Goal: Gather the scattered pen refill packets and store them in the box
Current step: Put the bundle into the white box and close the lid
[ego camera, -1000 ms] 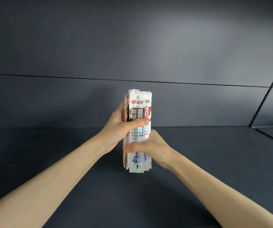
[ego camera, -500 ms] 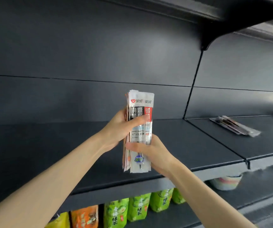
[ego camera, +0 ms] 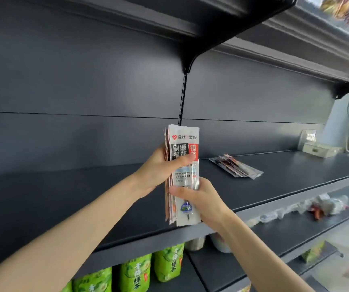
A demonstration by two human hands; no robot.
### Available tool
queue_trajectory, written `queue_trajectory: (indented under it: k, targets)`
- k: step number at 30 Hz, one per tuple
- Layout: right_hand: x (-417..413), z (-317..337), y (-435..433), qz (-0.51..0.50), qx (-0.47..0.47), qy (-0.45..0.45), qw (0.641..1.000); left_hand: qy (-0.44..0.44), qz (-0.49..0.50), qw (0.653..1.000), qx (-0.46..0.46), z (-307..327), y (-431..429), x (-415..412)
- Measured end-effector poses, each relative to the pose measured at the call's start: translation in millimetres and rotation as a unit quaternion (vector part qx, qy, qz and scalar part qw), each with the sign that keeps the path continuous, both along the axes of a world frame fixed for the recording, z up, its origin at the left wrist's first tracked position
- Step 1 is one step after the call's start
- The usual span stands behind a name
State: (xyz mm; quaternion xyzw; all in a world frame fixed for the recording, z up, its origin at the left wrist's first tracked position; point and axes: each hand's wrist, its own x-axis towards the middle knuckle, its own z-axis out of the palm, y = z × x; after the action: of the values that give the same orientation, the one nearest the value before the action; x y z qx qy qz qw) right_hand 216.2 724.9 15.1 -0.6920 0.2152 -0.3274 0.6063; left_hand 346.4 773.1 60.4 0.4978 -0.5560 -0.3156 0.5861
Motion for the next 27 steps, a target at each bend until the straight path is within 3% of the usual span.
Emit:
queue_trajectory:
  k: [6,16,21,27]
  targets:
    - [-36.8,2.4,-93.3,-0.029,-0.021,0.01,0.999,0.015,-0.002,1.0,0.0,-4.4,-101.2,-30.4]
    - [-116.5,-4.0,-250.9,-0.042,-0.029,0.034,0.998,-0.033,0.006,0.999,0.029,-15.0,-260.9,-101.1]
    - [-144.8,2.0,-323.0,0.033,-0.037,0.06,0.997,0.043,0.119,0.991,0.035,-27.9,-318.0,-127.6]
    - [-138.8,10.0,-394.3,0.091,-0.124,0.202,0.967,-0.011,0.255,0.966,0.042,-38.4,-356.4,-132.9]
